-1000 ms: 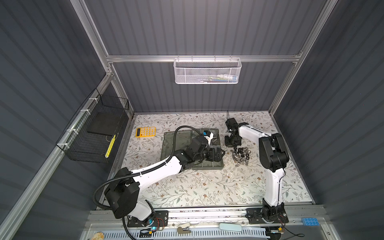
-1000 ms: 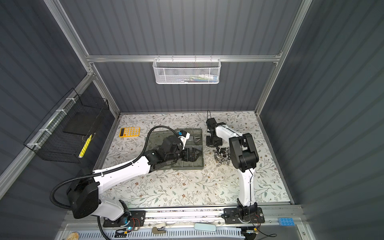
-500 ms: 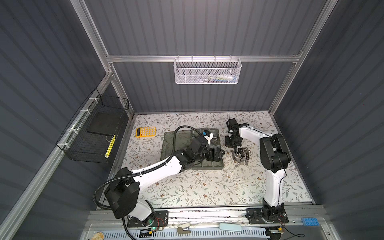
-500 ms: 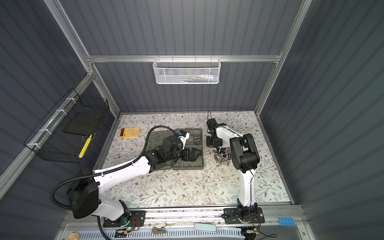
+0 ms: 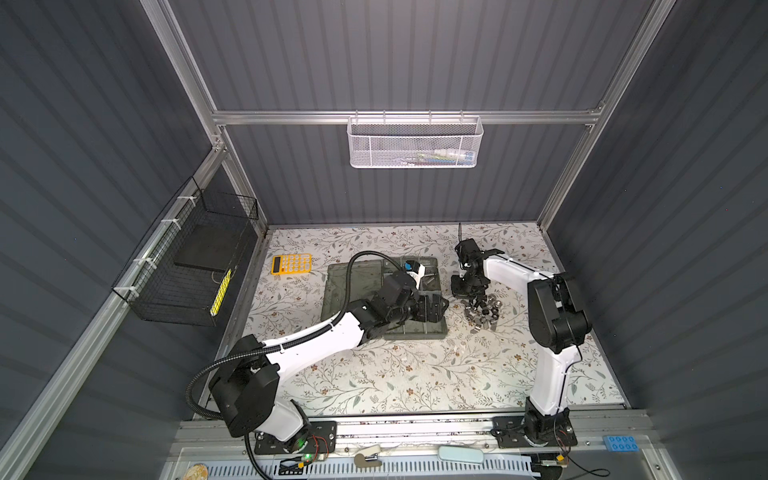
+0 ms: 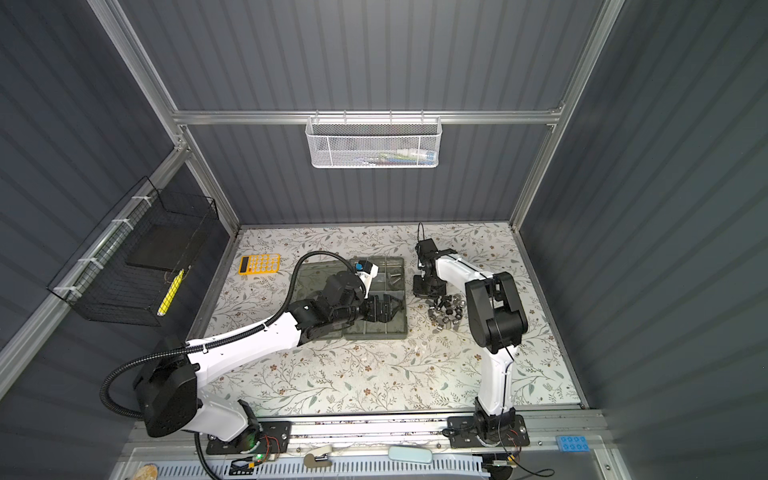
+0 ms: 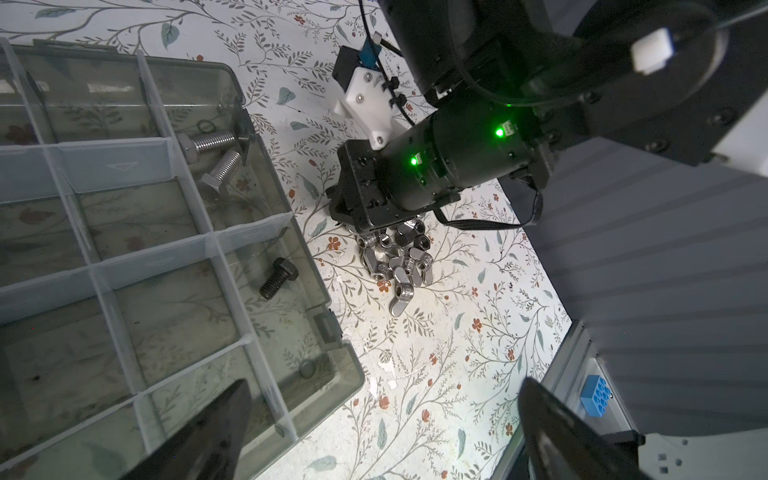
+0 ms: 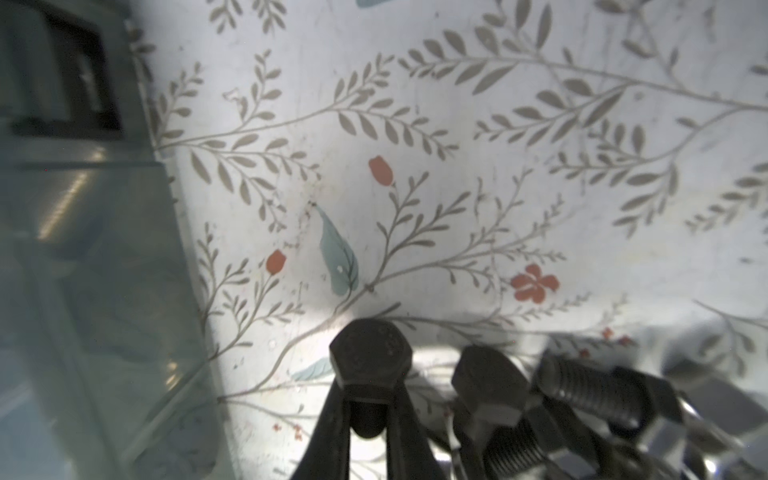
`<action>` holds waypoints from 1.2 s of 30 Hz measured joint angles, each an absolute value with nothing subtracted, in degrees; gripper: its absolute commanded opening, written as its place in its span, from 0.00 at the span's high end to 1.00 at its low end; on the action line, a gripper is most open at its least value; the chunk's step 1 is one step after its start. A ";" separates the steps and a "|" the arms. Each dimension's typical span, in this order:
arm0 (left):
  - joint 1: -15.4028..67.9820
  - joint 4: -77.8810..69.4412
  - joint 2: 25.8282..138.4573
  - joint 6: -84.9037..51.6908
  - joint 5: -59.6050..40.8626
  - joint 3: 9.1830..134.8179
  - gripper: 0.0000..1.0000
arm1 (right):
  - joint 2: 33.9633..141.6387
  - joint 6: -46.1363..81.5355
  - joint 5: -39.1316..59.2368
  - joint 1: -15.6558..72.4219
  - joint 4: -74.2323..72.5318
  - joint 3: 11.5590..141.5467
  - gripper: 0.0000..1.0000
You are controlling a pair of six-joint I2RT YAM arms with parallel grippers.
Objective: Sort the screws and nuts into containers
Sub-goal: 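Carry the black bolt over the organizer beside the first black bolt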
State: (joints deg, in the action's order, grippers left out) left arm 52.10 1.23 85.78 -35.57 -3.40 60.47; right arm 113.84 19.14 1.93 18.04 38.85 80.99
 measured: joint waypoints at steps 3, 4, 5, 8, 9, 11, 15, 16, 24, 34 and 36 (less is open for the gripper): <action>52.10 1.23 85.78 -35.59 -3.40 60.47 0.00 | 112.16 19.35 2.46 18.04 38.87 80.51 1.00; 52.10 1.26 85.78 -35.59 -3.40 60.47 0.00 | 111.42 19.46 2.68 18.04 38.92 80.23 1.00; 52.07 1.23 85.78 -35.59 -3.40 60.47 0.00 | 110.87 19.51 2.85 18.04 38.98 80.05 1.00; 51.66 1.34 85.71 -35.59 -3.40 60.47 0.00 | 108.71 19.81 3.60 18.04 39.29 79.81 1.00; 51.42 1.43 85.58 -35.59 -3.40 60.47 0.00 | 108.05 19.97 3.84 18.06 39.44 79.81 1.00; 50.89 2.11 84.93 -35.59 -3.42 60.47 0.00 | 106.21 20.43 4.62 18.06 39.64 79.81 1.00; 49.17 2.72 82.26 -35.62 -3.60 60.34 0.00 | 102.48 21.12 6.37 18.39 40.12 79.79 1.00; 48.62 2.76 81.34 -35.68 -3.64 60.20 0.00 | 101.56 21.41 6.85 18.63 40.16 79.79 1.00; 46.22 3.14 75.44 -36.91 -4.05 56.69 0.00 | 97.67 23.27 9.06 23.00 40.42 79.05 1.00; 46.02 3.75 70.98 -39.24 -4.97 49.93 0.00 | 96.68 26.22 9.08 29.41 39.44 73.21 1.00; 46.02 3.55 70.70 -40.01 -5.21 48.49 0.00 | 96.68 26.92 9.08 30.52 38.98 71.79 1.00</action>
